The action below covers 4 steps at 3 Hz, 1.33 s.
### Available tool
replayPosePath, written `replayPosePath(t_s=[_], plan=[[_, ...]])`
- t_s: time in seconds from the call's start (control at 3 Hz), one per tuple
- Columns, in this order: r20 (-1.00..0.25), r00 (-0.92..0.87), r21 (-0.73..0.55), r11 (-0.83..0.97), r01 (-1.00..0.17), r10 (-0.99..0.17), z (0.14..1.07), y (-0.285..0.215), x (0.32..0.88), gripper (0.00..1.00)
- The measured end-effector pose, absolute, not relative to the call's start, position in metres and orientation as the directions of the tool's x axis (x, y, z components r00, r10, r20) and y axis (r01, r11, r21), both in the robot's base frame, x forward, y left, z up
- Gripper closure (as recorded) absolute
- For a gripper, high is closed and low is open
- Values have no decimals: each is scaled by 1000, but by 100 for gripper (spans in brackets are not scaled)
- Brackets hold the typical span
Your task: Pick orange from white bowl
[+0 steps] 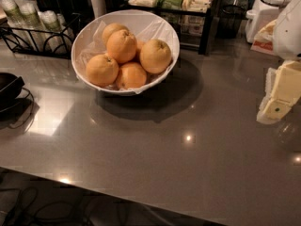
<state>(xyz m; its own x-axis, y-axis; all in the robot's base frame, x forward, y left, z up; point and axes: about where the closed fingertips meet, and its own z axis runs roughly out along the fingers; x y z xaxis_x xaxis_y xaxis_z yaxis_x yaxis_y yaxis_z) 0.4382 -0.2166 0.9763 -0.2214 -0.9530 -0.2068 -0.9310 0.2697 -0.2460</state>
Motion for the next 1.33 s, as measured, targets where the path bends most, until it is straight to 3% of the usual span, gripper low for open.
replayPosePath(t_s=[0.67,1.33], plan=[[-234,-208,-256,267,-929,-950,980,-211,443,0],[-361,-26,-292,139,-946,-932,998,-137,485,0]])
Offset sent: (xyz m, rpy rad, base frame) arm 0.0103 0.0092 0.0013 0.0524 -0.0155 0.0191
